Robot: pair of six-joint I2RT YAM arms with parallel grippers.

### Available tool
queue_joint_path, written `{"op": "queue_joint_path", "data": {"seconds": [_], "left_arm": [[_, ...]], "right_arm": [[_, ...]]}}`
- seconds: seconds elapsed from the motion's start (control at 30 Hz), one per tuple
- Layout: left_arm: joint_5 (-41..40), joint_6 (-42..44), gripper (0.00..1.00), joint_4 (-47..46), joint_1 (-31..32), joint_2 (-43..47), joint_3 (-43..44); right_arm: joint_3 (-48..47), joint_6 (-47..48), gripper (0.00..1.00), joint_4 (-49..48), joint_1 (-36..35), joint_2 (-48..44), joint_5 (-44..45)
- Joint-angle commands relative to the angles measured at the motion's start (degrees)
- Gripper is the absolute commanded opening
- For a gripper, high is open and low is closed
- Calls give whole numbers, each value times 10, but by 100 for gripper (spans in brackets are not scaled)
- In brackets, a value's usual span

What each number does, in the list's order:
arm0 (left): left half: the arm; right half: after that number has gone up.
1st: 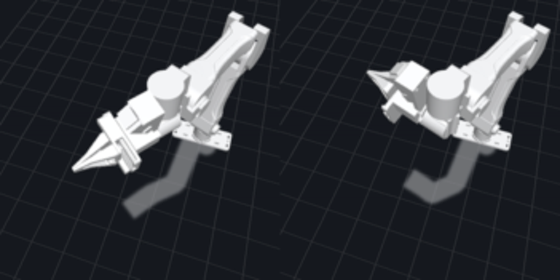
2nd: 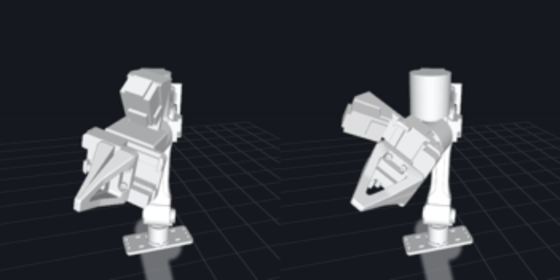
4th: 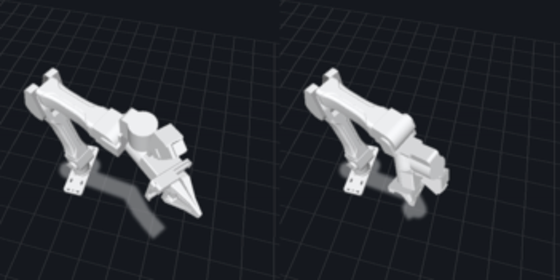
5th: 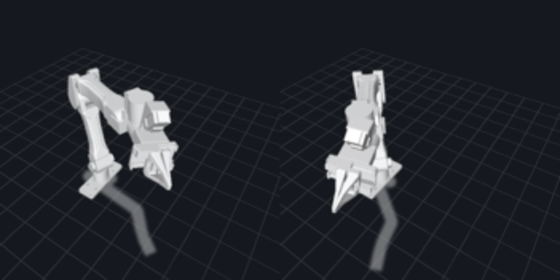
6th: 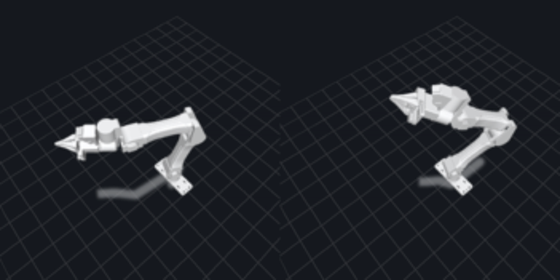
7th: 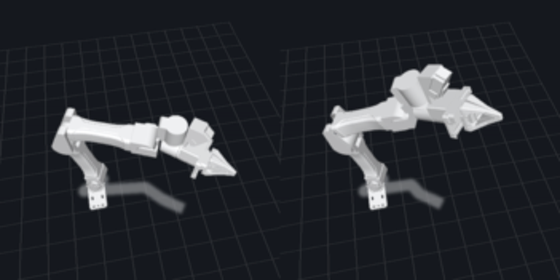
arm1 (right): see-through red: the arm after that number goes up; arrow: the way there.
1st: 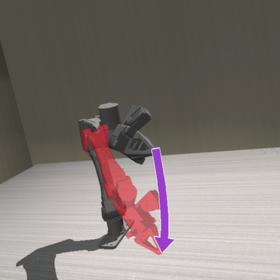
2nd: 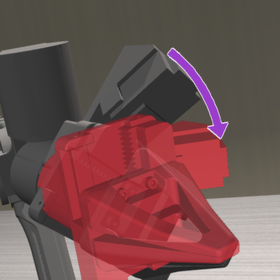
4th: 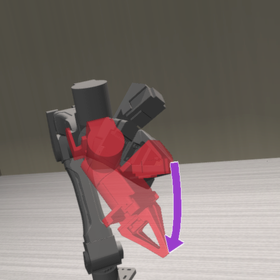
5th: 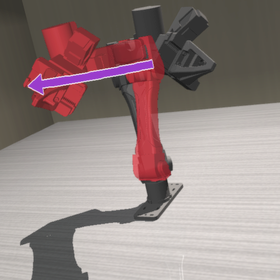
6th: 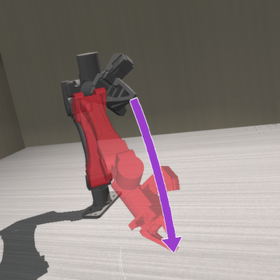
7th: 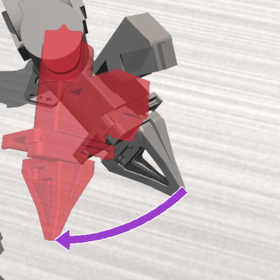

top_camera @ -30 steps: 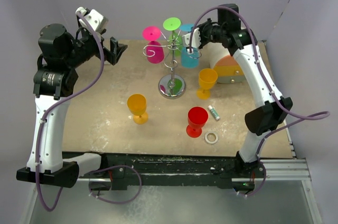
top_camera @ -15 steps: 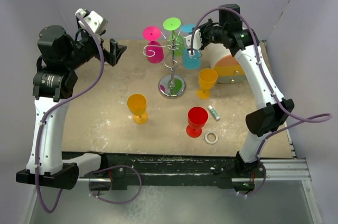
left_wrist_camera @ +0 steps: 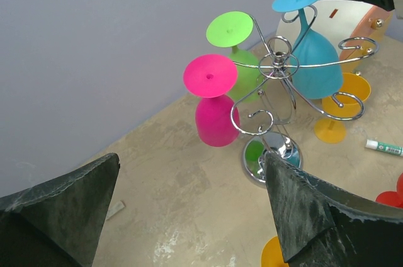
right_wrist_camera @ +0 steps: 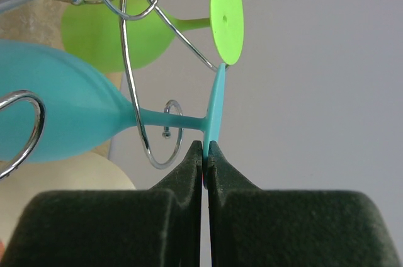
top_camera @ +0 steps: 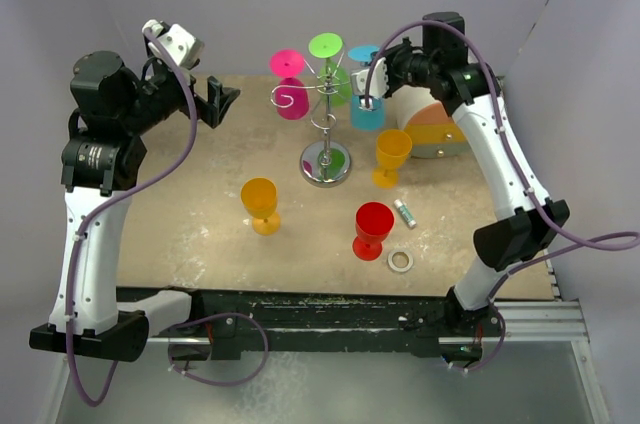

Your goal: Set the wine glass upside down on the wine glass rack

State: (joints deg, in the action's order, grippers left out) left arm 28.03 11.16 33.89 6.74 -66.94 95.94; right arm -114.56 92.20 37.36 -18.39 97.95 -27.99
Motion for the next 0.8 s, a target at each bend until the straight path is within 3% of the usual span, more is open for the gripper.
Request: {"op": "queue_joint_path", "data": {"seconds": [0.0, 0.27, 0.77], "left_arm": [[8, 3, 99, -28, -6, 9, -3], [10, 3, 99, -27, -6, 7, -2], [10, 6, 99, -26, -6, 3, -3]], "right_arm": [[21, -29, 0, -60, -3, -31, 39], [49, -45, 0, -106, -2, -31, 90], [49, -57, 0, -116, 4, -28, 102]]}}
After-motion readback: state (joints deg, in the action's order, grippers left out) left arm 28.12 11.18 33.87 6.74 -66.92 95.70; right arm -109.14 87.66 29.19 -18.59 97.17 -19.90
